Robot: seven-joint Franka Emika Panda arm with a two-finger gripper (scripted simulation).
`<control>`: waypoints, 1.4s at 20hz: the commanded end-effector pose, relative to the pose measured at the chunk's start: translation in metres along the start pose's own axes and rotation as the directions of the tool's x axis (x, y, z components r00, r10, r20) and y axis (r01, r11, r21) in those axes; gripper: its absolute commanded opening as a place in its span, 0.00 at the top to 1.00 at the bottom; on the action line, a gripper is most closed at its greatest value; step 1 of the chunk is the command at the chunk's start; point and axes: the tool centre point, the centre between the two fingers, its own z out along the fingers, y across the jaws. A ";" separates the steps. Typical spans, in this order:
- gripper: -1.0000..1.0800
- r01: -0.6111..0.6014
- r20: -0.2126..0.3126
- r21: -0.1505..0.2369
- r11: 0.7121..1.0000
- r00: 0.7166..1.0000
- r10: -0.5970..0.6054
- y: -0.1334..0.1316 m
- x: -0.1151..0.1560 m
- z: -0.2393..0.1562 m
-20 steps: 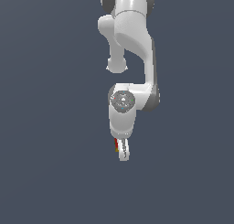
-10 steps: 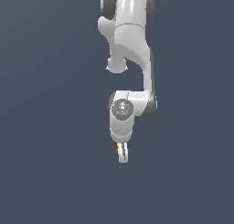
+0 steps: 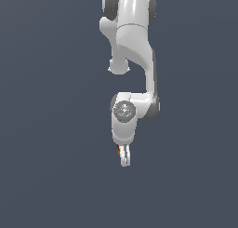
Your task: Pick up the object and move it to a goal position.
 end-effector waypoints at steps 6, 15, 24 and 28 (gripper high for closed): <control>1.00 0.000 0.000 0.000 1.000 1.000 0.000 0.001 0.002 -0.004; 1.00 0.000 0.001 0.000 1.000 1.000 0.000 0.015 0.024 -0.042; 1.00 -0.001 0.003 0.000 1.000 1.000 0.001 0.044 0.073 -0.125; 1.00 -0.002 0.004 0.000 1.000 1.000 0.002 0.058 0.097 -0.166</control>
